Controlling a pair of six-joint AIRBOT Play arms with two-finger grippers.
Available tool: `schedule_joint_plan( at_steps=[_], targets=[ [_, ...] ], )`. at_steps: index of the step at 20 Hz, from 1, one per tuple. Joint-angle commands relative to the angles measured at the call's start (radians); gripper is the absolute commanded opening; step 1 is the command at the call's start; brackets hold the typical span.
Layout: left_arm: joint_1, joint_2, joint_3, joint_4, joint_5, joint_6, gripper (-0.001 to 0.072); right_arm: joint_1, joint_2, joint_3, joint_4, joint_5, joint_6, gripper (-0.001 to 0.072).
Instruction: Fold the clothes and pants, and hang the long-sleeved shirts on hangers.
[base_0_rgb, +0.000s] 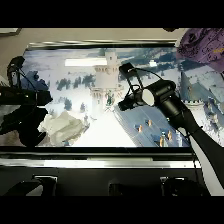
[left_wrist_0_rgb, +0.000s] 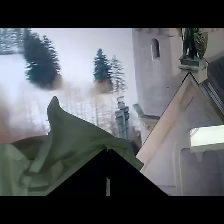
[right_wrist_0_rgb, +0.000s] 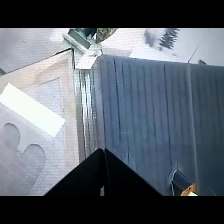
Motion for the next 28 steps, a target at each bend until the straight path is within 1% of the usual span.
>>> schedule_joint_plan(
  at_steps=[1, 26, 27, 28],
  targets=[
    [0.000, 0.000, 0.000, 0.000, 0.000, 0.000, 0.0019, 0.001, 0.000, 0.001, 0.000, 0.000, 0.000, 0.0025],
    [0.000, 0.000, -0.001, 0.000, 0.016, -0.001, 0.0022, 0.001, 0.000, 0.001, 0.000, -0.018, 0.000, 0.0026],
    [0.000, -0.002, -0.001, 0.001, 0.004, -0.011, 0.0161, 0.001, 0.000, 0.001, 0.000, -0.018, 0.000, 0.0026],
    [0.000, -0.007, -0.001, 0.002, -0.011, -0.016, 0.0536, 0.001, 0.000, 0.001, 0.001, -0.018, 0.001, 0.0026]
  ],
)
